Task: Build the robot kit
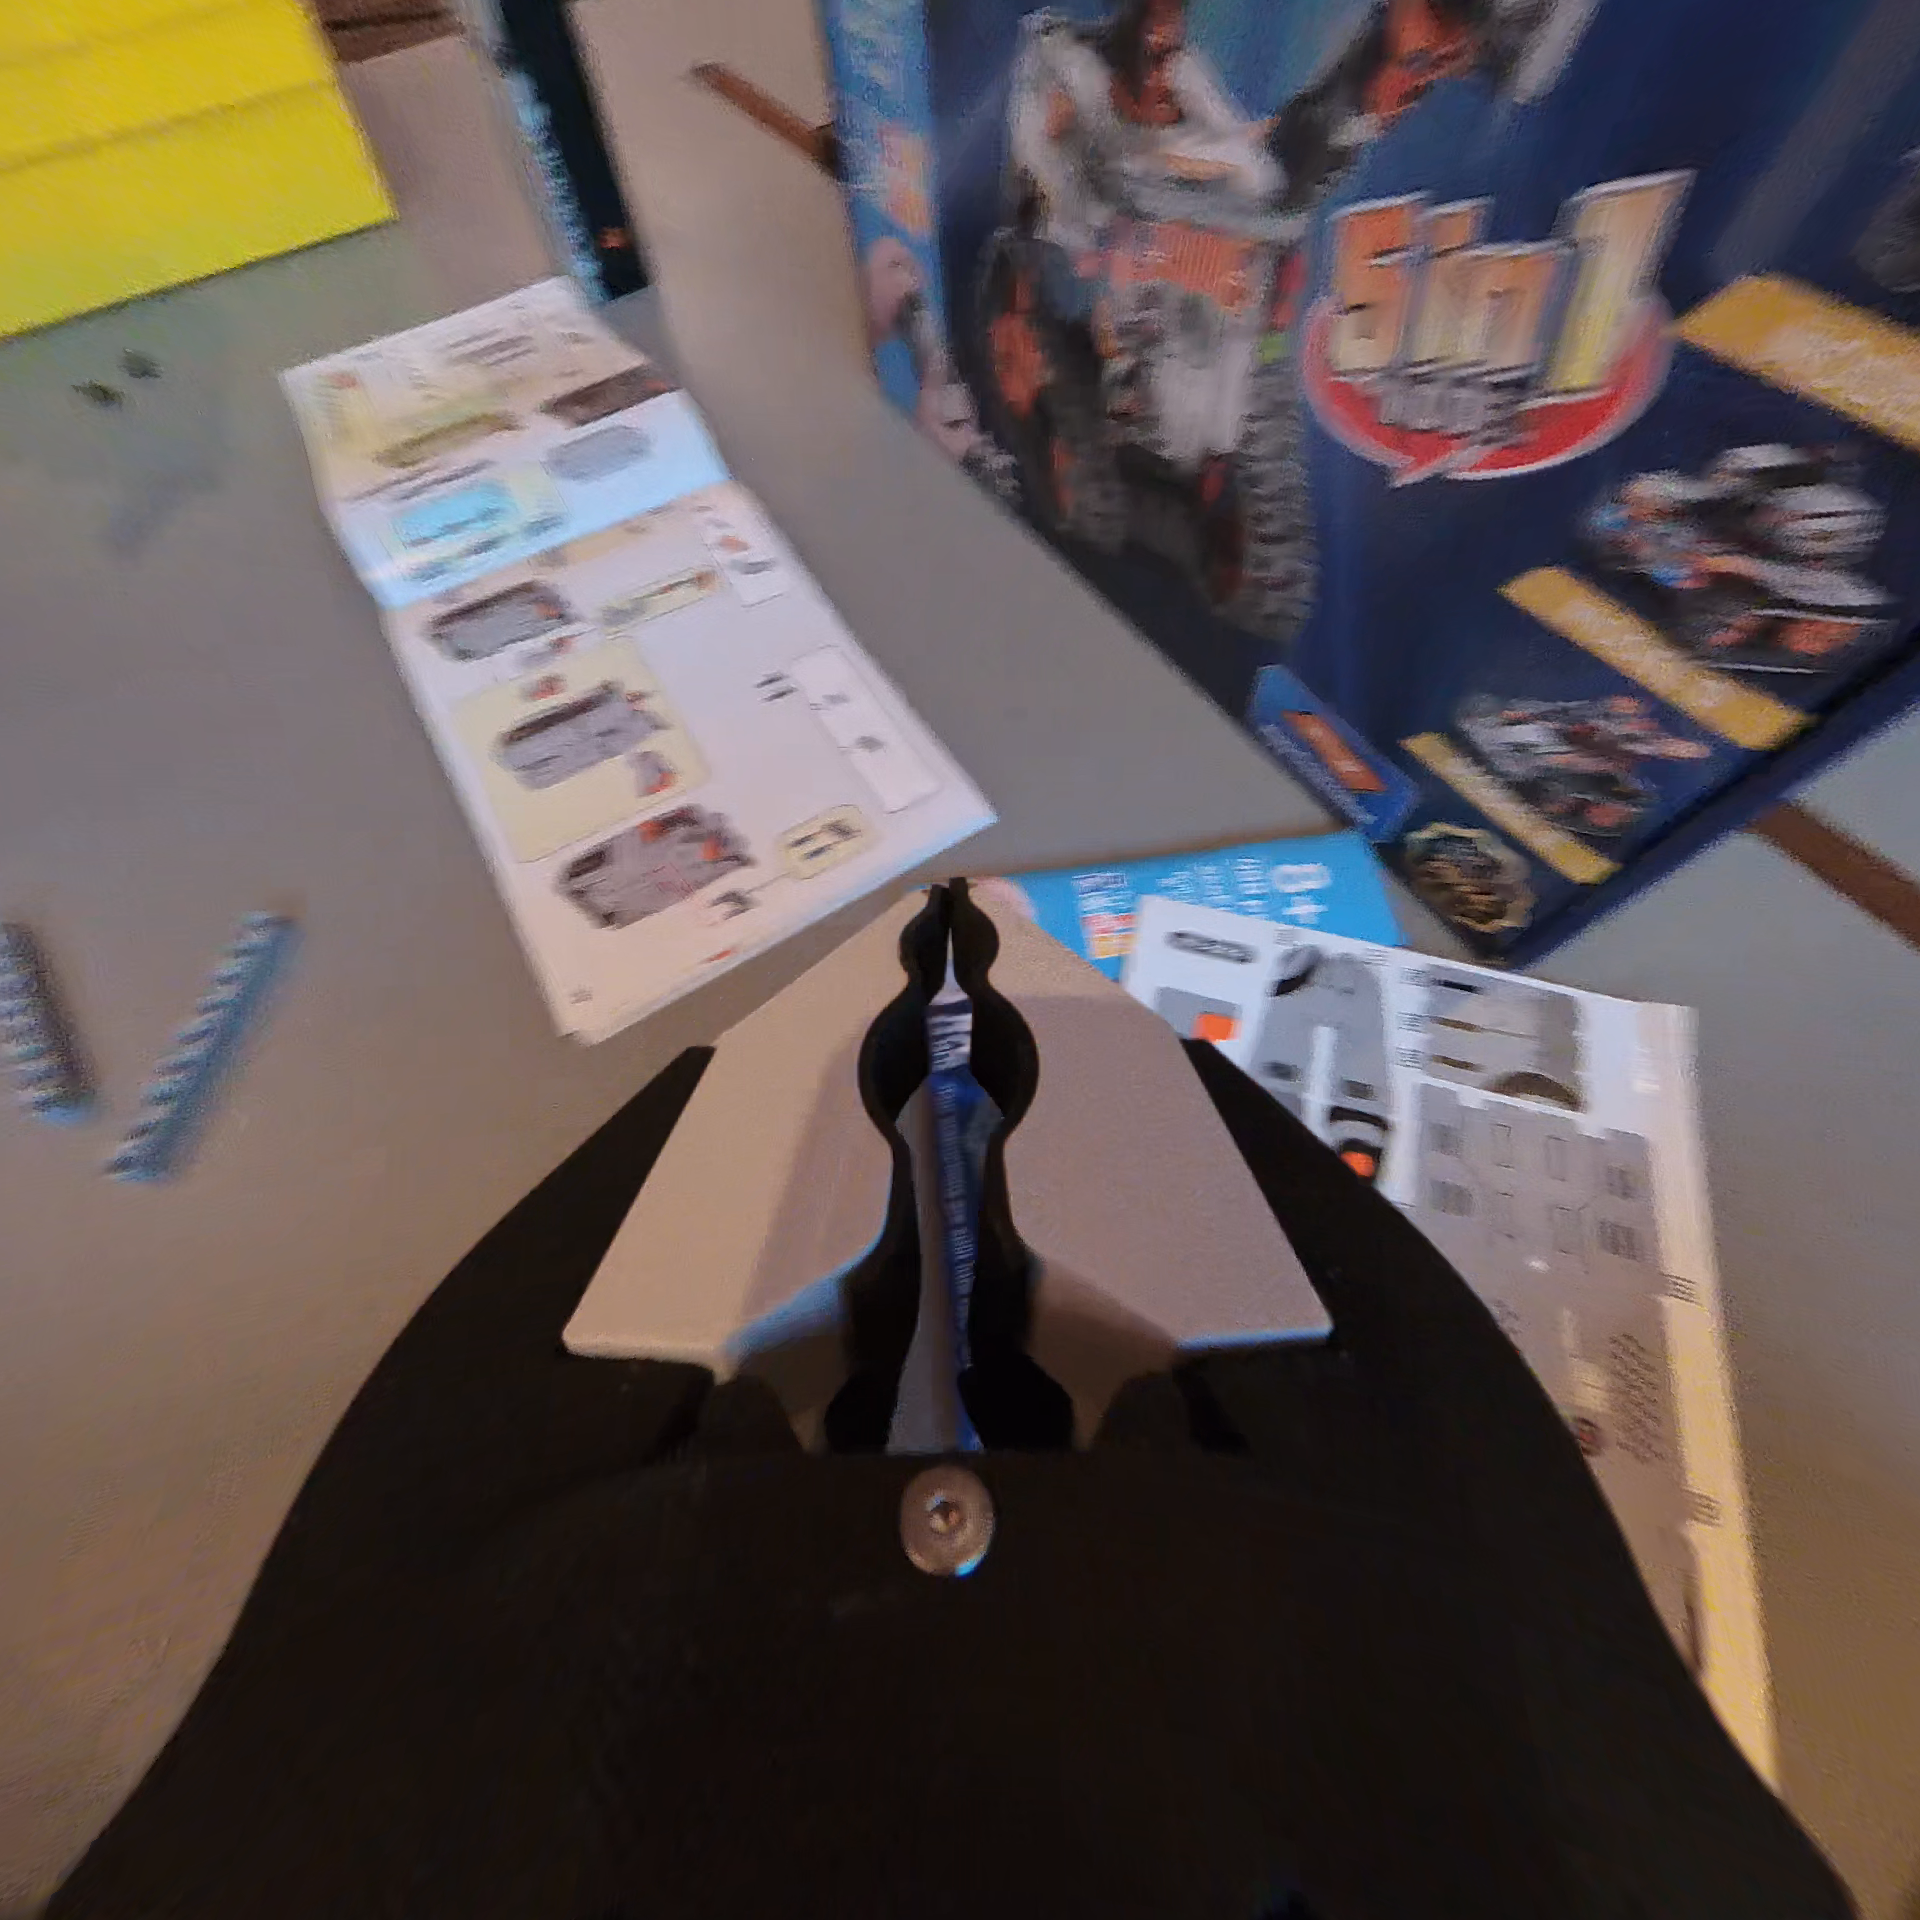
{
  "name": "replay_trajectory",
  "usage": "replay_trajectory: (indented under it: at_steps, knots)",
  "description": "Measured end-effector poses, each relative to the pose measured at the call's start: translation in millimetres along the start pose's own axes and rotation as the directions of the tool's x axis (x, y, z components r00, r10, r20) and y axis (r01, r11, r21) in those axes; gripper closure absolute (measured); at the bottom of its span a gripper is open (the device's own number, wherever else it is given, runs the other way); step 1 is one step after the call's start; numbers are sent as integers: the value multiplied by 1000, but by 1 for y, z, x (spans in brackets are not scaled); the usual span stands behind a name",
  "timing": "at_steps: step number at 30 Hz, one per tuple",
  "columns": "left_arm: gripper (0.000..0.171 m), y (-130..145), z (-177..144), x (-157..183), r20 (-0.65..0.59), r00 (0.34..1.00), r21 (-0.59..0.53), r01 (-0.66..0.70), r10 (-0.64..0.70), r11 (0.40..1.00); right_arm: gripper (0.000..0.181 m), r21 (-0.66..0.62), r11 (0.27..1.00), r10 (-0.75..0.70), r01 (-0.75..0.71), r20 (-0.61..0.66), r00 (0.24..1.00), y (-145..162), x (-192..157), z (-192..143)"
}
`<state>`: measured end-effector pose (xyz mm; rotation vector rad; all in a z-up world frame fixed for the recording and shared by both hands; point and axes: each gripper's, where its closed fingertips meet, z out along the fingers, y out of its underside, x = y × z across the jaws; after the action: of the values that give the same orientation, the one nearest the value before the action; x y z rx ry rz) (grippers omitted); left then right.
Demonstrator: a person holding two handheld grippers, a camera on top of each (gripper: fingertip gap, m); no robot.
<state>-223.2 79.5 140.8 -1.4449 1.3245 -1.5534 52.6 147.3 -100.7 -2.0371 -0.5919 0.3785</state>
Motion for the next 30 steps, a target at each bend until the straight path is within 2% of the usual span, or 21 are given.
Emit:
replay_trajectory:
  at_steps: [4,8,12,13,14,16,17,18,20,21,22,24,27,30]
  knots:
    - [167,0,0,-1,15,1000,-8,-10,10,1000,181,77,996,-42,55,-157,987,-15,23,-5]
    - [167,0,0,-1,21,1000,-9,-14,14,1000,181,103,992,-56,72,-157,986,-30,21,-22]
    - [167,3,2,-3,28,1000,-24,-8,9,1000,181,50,970,-229,238,-143,963,-93,-29,-85]
    - [167,4,3,-3,25,1000,-31,-8,8,999,181,20,958,-283,287,-106,953,-103,-48,-96]
    - [167,5,4,-2,19,1000,-40,-9,10,999,181,-49,944,-328,326,-43,944,-99,-66,-101]
    - [167,6,8,0,14,1000,-49,-19,20,999,176,-253,904,-345,345,46,938,-62,-86,-103]
    - [167,6,9,1,12,1000,-52,-23,24,998,175,-326,888,-341,324,5,940,-41,-85,-104]
    - [167,7,11,2,10,1000,-55,-25,25,998,174,-346,891,-328,293,-47,944,-21,-89,-105]
    - [167,7,12,4,6,999,-58,-32,32,998,170,-269,944,-236,192,-143,961,14,-108,-111]
    - [167,6,12,6,3,999,-55,-36,36,998,171,-181,981,-105,66,-215,971,26,-116,-114]
    - [167,5,12,7,-3,999,-49,-40,40,998,169,-119,989,52,-84,-245,968,41,-126,-117]
    - [167,3,12,9,-18,999,-37,-41,40,998,161,-145,928,287,-344,-310,906,82,-143,-121]
    - [167,2,14,10,-34,999,-36,-38,37,999,157,-160,889,317,-428,-459,830,112,-149,-123]
    - [167,4,17,11,-49,998,-44,-33,31,998,154,-184,866,318,-465,-515,796,124,-156,-116]
